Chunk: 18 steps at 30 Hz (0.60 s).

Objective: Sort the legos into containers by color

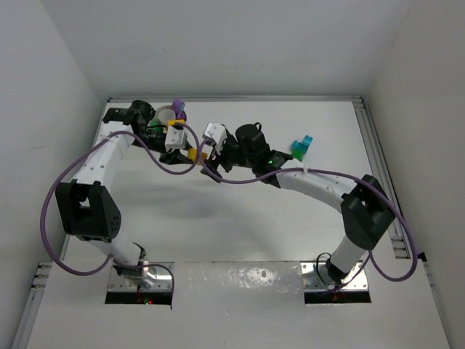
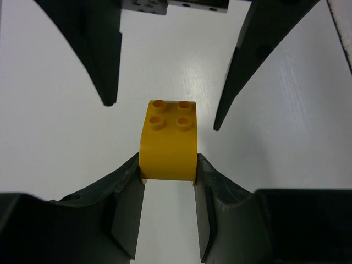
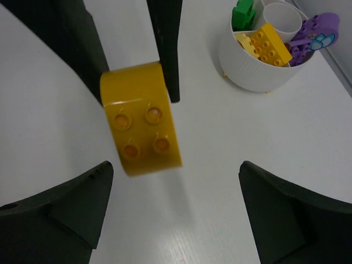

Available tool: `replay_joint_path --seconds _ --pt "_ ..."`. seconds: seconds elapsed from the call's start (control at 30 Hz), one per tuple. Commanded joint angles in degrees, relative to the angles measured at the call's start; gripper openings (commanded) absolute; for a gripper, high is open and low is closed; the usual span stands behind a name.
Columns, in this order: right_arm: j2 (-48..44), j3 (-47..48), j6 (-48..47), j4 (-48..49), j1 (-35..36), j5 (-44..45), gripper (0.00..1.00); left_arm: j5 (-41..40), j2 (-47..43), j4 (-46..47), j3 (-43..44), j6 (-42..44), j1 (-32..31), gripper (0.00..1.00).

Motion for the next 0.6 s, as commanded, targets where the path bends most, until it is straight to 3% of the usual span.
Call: replay_joint_path --seconds 0.0,0.07,0.3,0.5,0.53,0.57 --pt "1.28 3.3 -0.52 7.54 -0.11 -3.15 0.93 3.53 -2.38 -1.72 -1.55 1.3 -0.64 0.0" --pt "1.9 3.4 0.19 8.86 -0.11 -3.5 0.91 3.62 -2.64 -1.72 -1.73 0.95 -1.08 0.0" --pt "3.04 4.45 4.31 9.48 -0.02 -4.55 0.59 4.05 -2.64 -1.63 -1.46 0.77 -1.43 0.0" --pt "2.52 2.0 10.01 13.51 -0.11 -6.14 0.07 4.5 -2.03 -1.2 -1.2 -0.11 -1.43 0.0" --pt "2.08 0.51 10.9 15.18 -0.11 -5.88 0.0 3.89 -1.85 -0.15 -1.11 -5.33 -1.43 0.02" --pt "1.03 -0.29 11.52 15.8 -0.11 -3.79 0.0 3.18 -1.94 4.82 -1.02 -9.73 -1.43 0.15"
